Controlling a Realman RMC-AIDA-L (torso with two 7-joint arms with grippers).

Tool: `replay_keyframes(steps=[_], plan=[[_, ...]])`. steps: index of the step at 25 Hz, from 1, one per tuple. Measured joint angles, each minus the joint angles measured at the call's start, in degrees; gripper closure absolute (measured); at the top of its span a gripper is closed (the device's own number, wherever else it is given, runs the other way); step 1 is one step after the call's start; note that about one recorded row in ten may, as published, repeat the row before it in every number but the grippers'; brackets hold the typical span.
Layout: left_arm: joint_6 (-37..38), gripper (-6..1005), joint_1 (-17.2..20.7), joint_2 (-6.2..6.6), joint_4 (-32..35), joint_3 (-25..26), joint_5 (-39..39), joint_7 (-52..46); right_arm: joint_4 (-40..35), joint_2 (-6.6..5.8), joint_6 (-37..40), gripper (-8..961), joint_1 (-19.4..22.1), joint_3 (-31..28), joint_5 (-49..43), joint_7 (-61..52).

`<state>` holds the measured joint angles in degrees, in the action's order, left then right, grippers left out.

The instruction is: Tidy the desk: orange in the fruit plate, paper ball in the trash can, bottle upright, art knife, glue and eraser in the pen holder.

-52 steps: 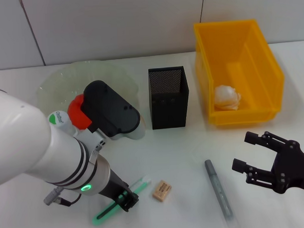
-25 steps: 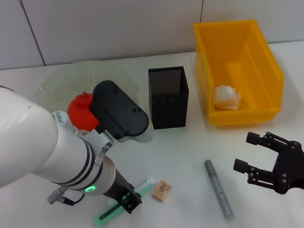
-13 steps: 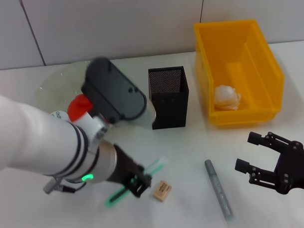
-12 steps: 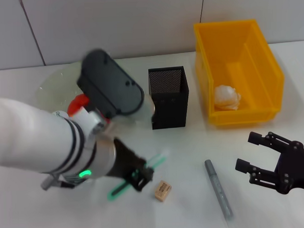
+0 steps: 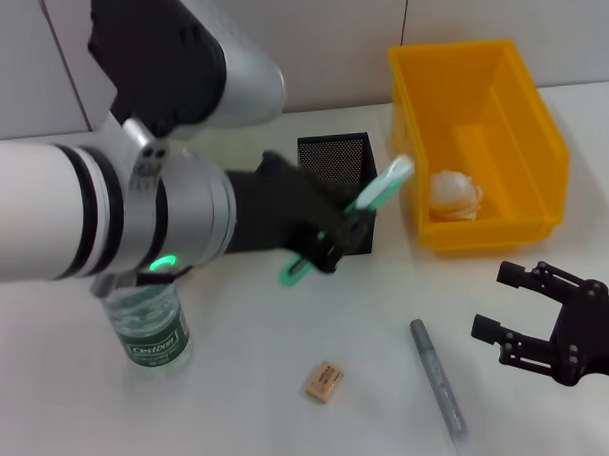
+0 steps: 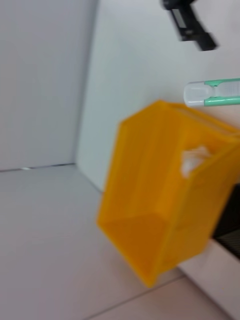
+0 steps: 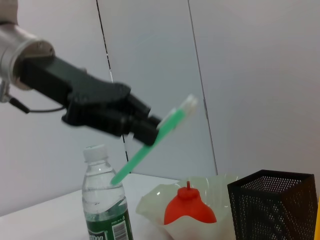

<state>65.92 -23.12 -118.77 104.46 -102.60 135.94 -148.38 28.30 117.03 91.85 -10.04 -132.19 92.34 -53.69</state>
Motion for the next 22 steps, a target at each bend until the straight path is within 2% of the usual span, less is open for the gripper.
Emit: replay_keyframes(steps=[3,4,5,7,8,9,10,13,14,16,17,18,19,20,21,22], plan=[[-4.1,787,-0.1,0.0,-0.6,0.0,-1.7,2.2,0.0,0.02,0.0,144,0.1,0.0,0.0,0.0],[-8.9,786,0.6,-0.08,-1.2,-0.9,-2.2,3.8,0.0,0.02,0.0,144,0.1,0.0,0.0,0.0],[-8.9,784,0.6,-0.08,-1.2,-0.9,-2.2,3.8,0.0,0.02,0.0,144,0.1,0.0,0.0,0.0],[-14.8,782,1.6,-0.1,-2.3,-2.3,-3.8,5.7,0.0,0.04,-0.1,144,0.1,0.0,0.0,0.0],[-18.5,780,2.1,-0.07,-3.1,-3.0,-5.3,7.3,0.0,0.04,-0.1,144,0.1,0.0,0.0,0.0],[-26.1,779,3.0,-0.08,-5.7,-4.8,-9.6,11.7,0.0,0.06,-0.2,144,0.0,0.0,0.0,0.0],[-26.1,778,3.0,-0.08,-5.7,-4.8,-9.6,11.7,0.0,0.06,-0.2,144,0.0,0.0,0.0,0.0],[-35.3,774,3.5,-0.04,-10.0,-7.3,-16.5,18.4,0.0,0.12,-0.2,144,0.0,0.0,0.0,0.0],[-41.1,772,3.2,-0.13,-13.2,-9.4,-22.2,23.8,0.0,0.13,-0.2,144,0.0,0.0,0.0,0.0],[-43.5,769,2.8,-0.16,-14.8,-10.5,-24.6,26.0,0.0,0.13,-0.2,144,-0.1,0.0,0.0,0.0],[-48.4,768,2.0,-0.29,-17.4,-12.8,-28.5,29.8,0.0,0.13,-0.2,144,-0.1,0.0,0.0,0.0],[-48.4,767,2.0,-0.29,-17.4,-12.8,-28.5,29.8,0.0,0.13,-0.2,144,-0.1,0.0,0.0,0.0],[-54.5,765,1.0,-0.36,-20.1,-16.1,-31.9,33.2,-0.1,0.13,-0.2,144,-0.2,0.0,0.0,0.0],[-54.5,764,1.0,-0.36,-20.1,-16.1,-31.9,33.2,-0.1,0.13,-0.2,144,-0.2,0.0,0.0,0.0],[-60.1,763,-0.4,-0.38,-22.3,-19.4,-33.1,34.9,-0.1,0.13,-0.2,144,-0.2,0.0,0.0,0.0],[-60.1,761,-0.4,-0.38,-22.3,-19.4,-33.1,34.9,-0.2,0.13,-0.2,144,-0.3,0.0,0.0,0.0]])
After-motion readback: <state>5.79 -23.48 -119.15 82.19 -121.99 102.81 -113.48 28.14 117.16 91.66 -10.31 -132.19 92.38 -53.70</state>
